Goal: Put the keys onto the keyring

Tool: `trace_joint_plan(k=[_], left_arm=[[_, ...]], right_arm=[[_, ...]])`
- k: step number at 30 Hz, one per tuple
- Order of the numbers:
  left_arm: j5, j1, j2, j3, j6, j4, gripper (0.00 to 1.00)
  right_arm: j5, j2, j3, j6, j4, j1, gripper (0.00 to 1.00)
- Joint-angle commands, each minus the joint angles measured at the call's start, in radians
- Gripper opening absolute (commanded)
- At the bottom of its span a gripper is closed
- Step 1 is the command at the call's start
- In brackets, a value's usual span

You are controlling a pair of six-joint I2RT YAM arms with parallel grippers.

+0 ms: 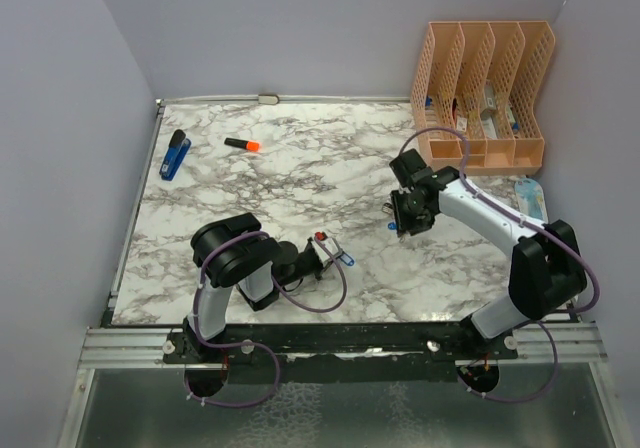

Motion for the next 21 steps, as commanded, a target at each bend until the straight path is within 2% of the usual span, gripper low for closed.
trace_joint_plan(k=[1, 8, 21], left_arm=[[-0.003, 0.008, 0.017, -0.012, -0.016, 0.244, 0.0], [-0.011, 0.008, 0.011, -0.015, 0.0, 0.244, 0.0], [-0.003, 0.008, 0.018, -0.012, 0.001, 0.244, 0.0]], right_arm=[[0.046, -0.02, -0.066, 0.121, 0.054, -0.008, 0.34], [0.021, 0.026, -0.096, 0.124, 0.131, -0.031, 0.27], [-0.017, 0.104, -0.115, 0.119, 0.229, -0.096, 0.24]])
